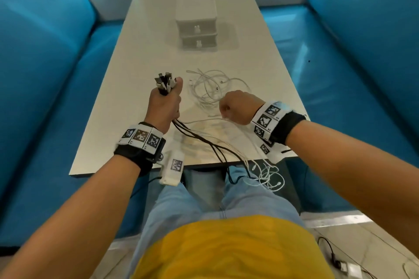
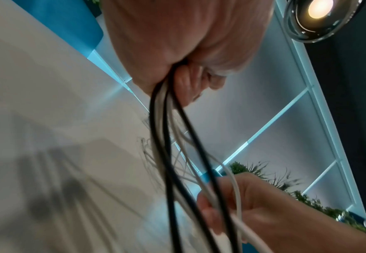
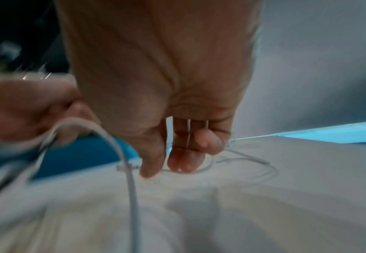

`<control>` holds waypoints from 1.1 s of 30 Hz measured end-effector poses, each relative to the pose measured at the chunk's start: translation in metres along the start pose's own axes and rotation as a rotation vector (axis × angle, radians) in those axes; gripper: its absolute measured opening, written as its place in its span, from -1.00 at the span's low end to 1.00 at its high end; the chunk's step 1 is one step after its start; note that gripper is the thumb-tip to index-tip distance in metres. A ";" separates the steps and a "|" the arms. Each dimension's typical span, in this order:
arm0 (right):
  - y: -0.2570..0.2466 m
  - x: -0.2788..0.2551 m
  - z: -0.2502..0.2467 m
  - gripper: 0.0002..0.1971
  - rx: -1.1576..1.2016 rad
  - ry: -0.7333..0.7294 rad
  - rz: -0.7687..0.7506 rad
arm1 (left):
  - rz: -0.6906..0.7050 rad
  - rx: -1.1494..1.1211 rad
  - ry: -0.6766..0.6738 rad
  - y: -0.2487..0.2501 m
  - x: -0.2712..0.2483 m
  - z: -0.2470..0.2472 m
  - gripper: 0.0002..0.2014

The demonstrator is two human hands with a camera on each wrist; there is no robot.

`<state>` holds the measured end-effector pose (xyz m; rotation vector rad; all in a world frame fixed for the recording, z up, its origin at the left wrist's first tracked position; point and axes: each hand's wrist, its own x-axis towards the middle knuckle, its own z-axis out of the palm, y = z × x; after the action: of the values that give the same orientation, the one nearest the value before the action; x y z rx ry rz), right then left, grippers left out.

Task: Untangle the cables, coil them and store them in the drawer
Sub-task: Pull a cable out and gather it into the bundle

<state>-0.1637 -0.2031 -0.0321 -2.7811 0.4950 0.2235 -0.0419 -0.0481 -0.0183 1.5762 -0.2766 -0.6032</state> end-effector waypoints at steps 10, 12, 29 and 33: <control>-0.046 -0.020 -0.037 -0.96 0.926 0.295 -0.084 | -0.100 -0.264 -0.187 0.004 -0.006 0.009 -0.76; -0.055 -0.020 -0.034 -0.96 0.990 0.303 -0.099 | -0.104 -0.342 -0.224 0.006 -0.010 0.013 -0.80; -0.035 0.002 -0.036 -0.81 0.622 0.023 -0.067 | -0.044 -0.359 -0.049 0.011 -0.015 0.016 -0.64; -0.032 0.014 -0.058 -0.84 0.456 -0.086 -0.053 | 0.016 -0.427 -0.120 0.018 -0.021 0.020 -0.60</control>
<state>-0.1338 -0.1979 0.0283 -2.3263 0.3931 0.1893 -0.0666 -0.0557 0.0038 1.1289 -0.2320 -0.6949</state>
